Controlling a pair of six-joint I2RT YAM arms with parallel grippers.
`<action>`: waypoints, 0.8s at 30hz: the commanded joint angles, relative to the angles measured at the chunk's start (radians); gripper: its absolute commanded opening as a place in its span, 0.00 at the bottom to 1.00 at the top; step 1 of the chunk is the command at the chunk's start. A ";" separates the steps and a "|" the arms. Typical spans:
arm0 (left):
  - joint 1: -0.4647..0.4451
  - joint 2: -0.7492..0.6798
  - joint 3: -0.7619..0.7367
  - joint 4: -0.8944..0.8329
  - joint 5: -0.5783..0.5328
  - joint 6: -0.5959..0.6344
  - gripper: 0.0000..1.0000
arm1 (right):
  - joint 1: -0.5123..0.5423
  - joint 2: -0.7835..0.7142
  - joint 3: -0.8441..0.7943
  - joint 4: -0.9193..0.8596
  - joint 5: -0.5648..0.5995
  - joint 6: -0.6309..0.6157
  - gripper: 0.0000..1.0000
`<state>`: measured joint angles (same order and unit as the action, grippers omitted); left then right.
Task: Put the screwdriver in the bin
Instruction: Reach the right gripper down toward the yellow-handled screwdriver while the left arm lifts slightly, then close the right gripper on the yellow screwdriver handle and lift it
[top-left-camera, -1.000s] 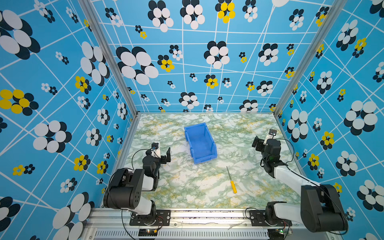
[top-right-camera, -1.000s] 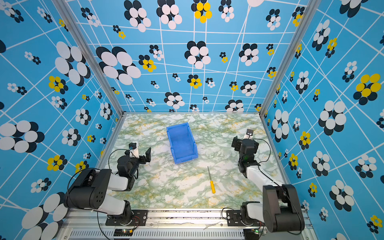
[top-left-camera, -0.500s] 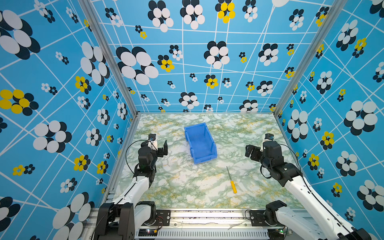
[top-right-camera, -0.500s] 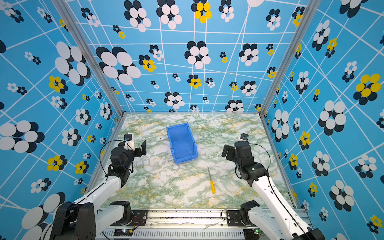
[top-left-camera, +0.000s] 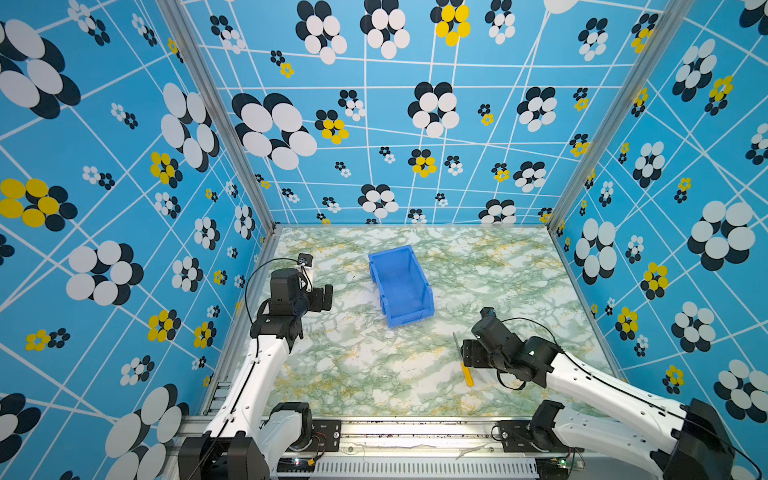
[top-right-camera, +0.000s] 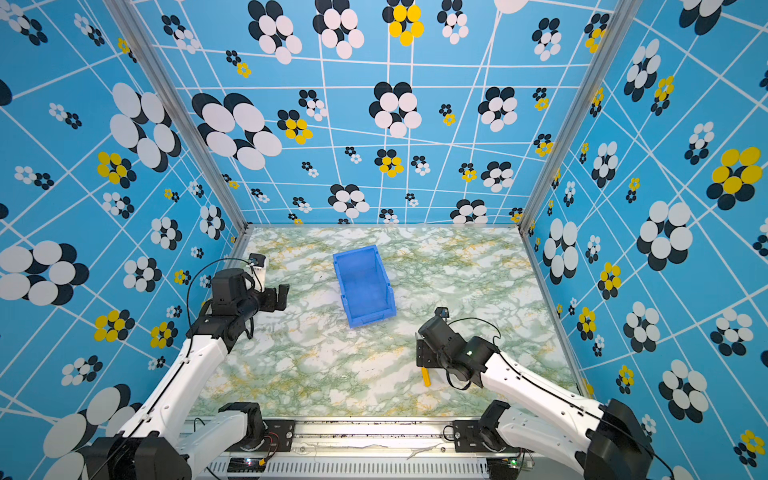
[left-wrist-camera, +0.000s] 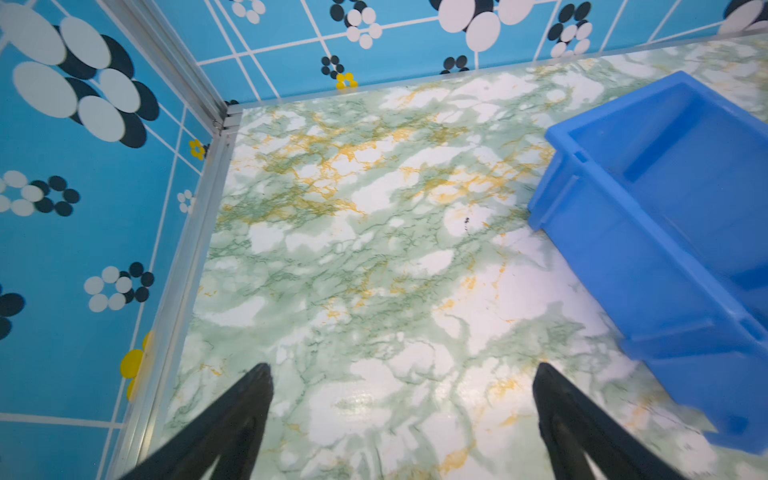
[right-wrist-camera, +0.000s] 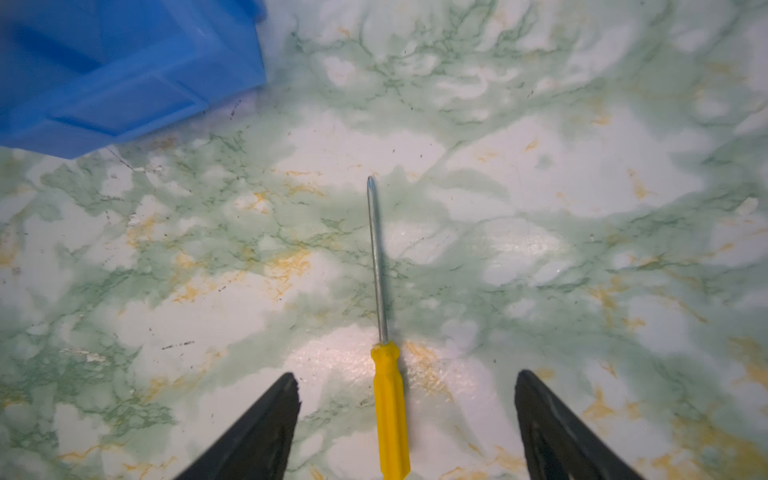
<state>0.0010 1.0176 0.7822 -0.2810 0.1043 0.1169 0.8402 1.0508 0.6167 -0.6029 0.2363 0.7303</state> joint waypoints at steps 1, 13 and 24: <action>0.004 -0.037 0.061 -0.236 0.148 0.008 0.99 | 0.069 0.076 -0.003 -0.033 0.049 0.069 0.81; -0.091 -0.079 0.138 -0.409 0.166 0.155 0.99 | 0.133 0.178 -0.064 0.033 -0.006 0.151 0.58; -0.153 -0.093 0.115 -0.409 0.179 0.098 0.99 | 0.150 0.189 -0.089 0.017 -0.007 0.167 0.46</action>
<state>-0.1413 0.9382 0.8948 -0.6682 0.2810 0.2283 0.9806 1.2282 0.5369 -0.5655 0.2302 0.8795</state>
